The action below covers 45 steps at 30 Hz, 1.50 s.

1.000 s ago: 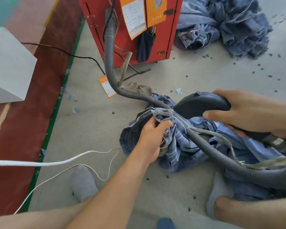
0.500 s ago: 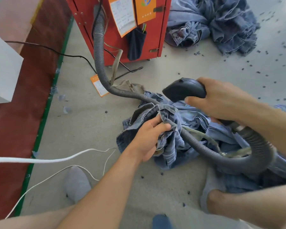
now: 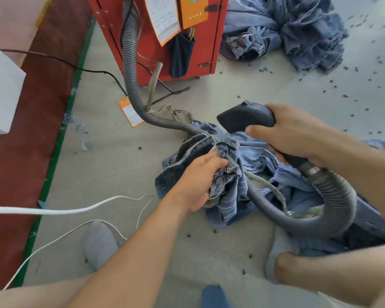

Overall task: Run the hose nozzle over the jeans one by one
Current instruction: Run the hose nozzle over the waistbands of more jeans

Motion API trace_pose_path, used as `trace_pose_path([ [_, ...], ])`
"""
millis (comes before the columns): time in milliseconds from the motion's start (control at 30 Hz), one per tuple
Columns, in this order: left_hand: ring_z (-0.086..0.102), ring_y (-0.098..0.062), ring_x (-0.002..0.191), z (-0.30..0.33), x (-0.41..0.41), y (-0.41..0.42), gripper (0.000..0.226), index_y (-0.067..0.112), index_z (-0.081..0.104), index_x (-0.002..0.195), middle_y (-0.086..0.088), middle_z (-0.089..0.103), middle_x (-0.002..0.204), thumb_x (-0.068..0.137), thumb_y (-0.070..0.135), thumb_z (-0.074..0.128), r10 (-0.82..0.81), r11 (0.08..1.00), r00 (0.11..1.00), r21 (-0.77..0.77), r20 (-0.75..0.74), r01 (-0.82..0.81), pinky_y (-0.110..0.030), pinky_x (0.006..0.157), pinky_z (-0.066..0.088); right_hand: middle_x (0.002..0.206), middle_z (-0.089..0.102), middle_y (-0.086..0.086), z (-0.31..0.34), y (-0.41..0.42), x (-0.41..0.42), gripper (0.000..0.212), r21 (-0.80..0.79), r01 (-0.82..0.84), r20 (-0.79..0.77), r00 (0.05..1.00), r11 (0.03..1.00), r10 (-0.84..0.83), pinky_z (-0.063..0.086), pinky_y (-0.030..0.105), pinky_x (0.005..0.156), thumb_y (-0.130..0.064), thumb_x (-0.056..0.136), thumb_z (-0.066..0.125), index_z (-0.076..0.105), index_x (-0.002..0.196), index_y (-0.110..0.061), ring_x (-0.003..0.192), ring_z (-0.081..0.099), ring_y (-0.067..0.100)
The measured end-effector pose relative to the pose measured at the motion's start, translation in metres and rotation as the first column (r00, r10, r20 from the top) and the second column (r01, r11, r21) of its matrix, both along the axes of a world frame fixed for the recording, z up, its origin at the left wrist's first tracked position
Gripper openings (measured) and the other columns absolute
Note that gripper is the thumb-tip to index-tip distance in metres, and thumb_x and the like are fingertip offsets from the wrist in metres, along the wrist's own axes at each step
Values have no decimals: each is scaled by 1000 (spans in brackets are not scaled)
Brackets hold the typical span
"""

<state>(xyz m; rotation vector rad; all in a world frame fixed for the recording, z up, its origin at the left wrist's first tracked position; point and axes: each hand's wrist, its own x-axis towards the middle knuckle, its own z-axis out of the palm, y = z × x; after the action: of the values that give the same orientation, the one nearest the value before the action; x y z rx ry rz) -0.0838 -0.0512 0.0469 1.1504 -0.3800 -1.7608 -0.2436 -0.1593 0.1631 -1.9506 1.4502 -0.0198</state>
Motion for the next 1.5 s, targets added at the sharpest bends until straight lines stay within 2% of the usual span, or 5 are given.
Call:
trace_pose_path([
  [633, 48, -36, 121, 0, 19, 2, 49, -13, 49, 139, -27, 51, 132, 95, 10, 46, 44, 994, 965, 109, -258, -16, -56, 123, 28, 50, 65, 2, 16, 12, -10, 18, 118, -197, -57, 977, 973, 205, 47, 27, 37, -49, 87, 70, 62, 97, -37, 36, 61, 22],
  [1000, 58, -21, 76, -7, 24, -8, 11, 26, 64, 63, 1, 62, 71, 73, 23, 60, 62, 996, 940, 40, 337, -80, -43, 77, 48, 55, 65, 9, 16, -6, -30, 21, -13, 55, 95, 994, 998, -54, 50, 32, 38, -39, 93, 71, 57, 105, -30, 40, 60, 24],
  [1167, 67, -25, 75, -6, 21, -11, 41, 11, 74, 82, -10, 72, 81, 70, 50, 71, 64, 997, 899, 10, 434, -76, -55, 77, 60, 59, 68, 3, 8, 5, -28, 65, -107, -59, 140, 987, 993, 74, 48, 19, 40, -29, 96, 69, 25, 135, -57, 43, 64, 13],
  [1300, 50, -24, 71, 0, 11, -9, 89, -10, 60, 91, -11, 55, 74, 65, 73, 76, 109, 989, 879, 42, 465, -145, -44, 67, 52, 80, 57, -4, -5, 8, -15, 22, -190, -231, 10, 971, 954, 237, 40, 16, 51, -32, 102, 59, 58, 111, -53, 56, 54, 9],
  [1500, 66, -27, 86, 13, -3, -16, 53, 3, 72, 92, -16, 71, 89, 82, 55, 69, -21, 993, 919, 112, 393, -26, -51, 78, 56, 84, 52, -5, -32, 22, 10, 50, -195, -285, -135, 955, 938, 262, 36, 30, 62, -80, 71, 59, 57, 99, -39, 80, 45, 5],
])
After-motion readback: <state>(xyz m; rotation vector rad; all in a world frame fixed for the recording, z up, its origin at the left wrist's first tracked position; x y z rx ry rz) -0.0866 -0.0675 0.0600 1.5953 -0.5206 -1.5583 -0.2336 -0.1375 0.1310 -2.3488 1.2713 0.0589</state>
